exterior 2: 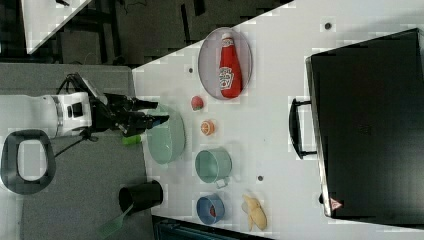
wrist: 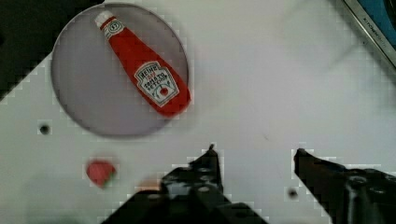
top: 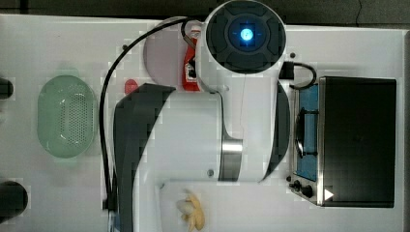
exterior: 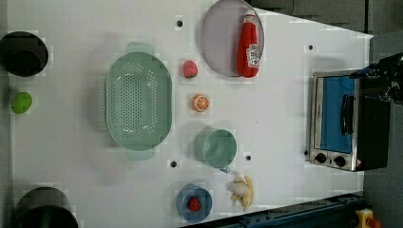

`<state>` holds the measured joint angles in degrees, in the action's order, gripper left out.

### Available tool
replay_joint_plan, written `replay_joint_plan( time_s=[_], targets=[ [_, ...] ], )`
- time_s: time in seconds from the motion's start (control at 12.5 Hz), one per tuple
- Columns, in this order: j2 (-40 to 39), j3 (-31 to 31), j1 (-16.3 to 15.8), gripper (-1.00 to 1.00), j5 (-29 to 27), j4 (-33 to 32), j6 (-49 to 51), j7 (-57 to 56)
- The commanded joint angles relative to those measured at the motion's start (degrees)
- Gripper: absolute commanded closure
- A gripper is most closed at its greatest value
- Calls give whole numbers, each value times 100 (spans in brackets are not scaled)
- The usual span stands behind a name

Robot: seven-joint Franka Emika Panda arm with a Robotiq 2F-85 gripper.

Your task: Pick ketchup from plate and place it on table.

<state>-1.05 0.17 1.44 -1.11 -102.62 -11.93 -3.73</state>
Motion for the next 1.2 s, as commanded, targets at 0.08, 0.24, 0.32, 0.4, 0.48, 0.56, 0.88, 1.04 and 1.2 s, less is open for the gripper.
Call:
replay_joint_plan(
  time_s=[0.08,0.24,0.32,0.4,0.48,0.56,0.88,1.04,1.2],
  targets=[
    [1635,326,596,-58,-65,-586,1201,196],
    [1538,342,586,-100,-65,-586,1136,182],
    [1428,365,583,-100,-65,-585,1031,149],
    [1283,398,580,-100,-65,-585,902,105],
    [1110,432,573,-100,-65,-583,766,39],
    [914,475,569,-100,-65,-582,616,-39],
    [6,647,514,-100,-65,-559,-146,-317],
    [-456,734,488,-100,-65,-525,-580,-654],
    [-919,792,484,-100,-64,-453,-1056,-1326]
  ],
)
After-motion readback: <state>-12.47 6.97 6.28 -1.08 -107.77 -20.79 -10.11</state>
